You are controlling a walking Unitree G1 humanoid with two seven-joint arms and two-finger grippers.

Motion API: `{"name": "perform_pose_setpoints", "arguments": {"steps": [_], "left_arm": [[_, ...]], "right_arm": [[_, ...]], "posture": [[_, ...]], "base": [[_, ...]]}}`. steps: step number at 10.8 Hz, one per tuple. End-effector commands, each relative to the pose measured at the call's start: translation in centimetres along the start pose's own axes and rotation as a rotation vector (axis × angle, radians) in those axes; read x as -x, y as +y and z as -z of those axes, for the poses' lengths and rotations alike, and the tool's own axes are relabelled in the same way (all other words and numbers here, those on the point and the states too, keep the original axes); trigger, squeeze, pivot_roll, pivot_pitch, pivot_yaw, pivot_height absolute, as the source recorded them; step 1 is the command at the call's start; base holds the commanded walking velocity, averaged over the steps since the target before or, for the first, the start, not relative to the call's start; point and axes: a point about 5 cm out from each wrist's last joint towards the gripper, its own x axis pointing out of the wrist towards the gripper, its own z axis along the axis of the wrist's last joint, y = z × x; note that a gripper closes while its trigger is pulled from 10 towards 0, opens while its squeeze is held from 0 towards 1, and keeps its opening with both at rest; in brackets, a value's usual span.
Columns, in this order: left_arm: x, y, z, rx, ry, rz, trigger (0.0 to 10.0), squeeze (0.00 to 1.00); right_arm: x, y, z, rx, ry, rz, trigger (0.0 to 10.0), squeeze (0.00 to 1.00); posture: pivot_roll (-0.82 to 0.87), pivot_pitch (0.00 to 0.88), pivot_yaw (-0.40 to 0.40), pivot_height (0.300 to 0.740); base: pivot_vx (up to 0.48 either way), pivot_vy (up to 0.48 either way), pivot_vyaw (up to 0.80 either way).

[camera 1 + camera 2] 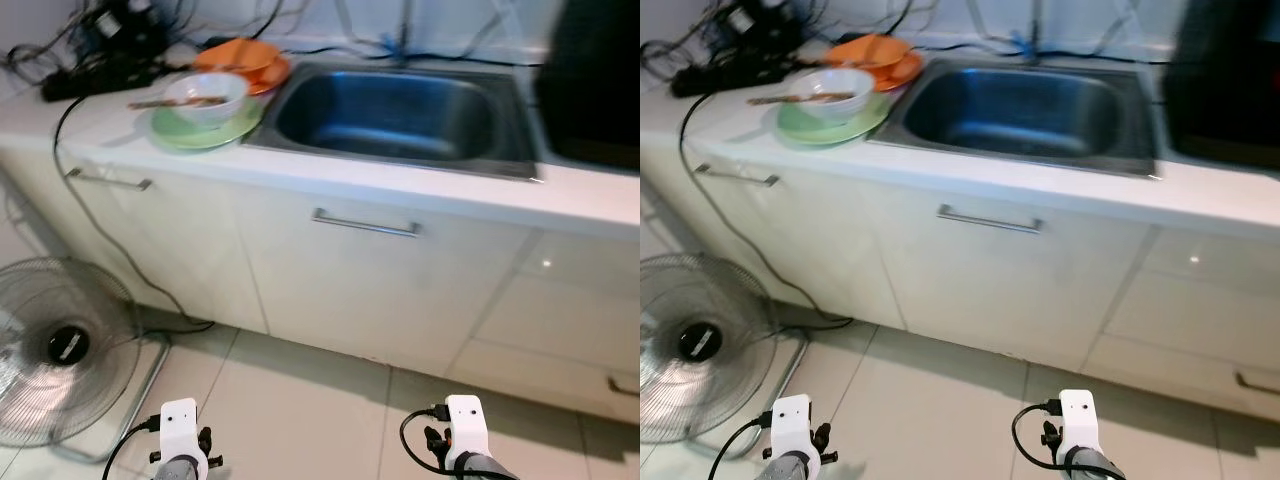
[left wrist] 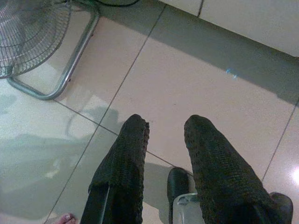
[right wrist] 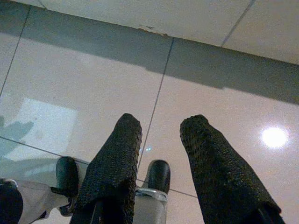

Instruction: Kitchen organization

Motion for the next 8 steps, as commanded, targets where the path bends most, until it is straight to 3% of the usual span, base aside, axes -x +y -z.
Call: {"name": "perform_pose_setpoints", "arguments": {"steps": [1, 2, 4, 8], "left_arm": [[-0.05, 0.24, -0.16, 0.001, -0.003, -0.007, 10.0, 0.00], [-0.04, 0.29, -0.13, 0.000, -0.002, -0.008, 10.0, 0.00], [-0.06, 0.31, -0.22, 0.000, -0.005, -0.007, 10.0, 0.00], [-0.07, 0.14, -0.26, 0.001, -0.006, -0.001, 10.0, 0.00]], "right_arm": [[-0.09, 0.26, -0.33, 0.012, -0.013, -0.015, 10.0, 0.00], [-0.11, 0.29, -0.36, 0.008, -0.012, -0.016, 10.0, 0.00], [-0.15, 0.43, -0.43, 0.005, -0.008, -0.030, 10.0, 0.00], [-0.13, 0.36, -0.46, 0.007, -0.013, -0.026, 10.0, 0.00]], "posture": [[0.04, 0.000, 0.065, 0.740], [0.04, 0.000, 0.066, 0.740], [0.04, 0.000, 0.066, 0.740], [0.04, 0.000, 0.066, 0.740]], "base": [[0.315, 0.000, 0.00], [0.334, 0.000, 0.00], [0.339, 0.000, -0.77], [0.341, 0.000, 0.00]]}}
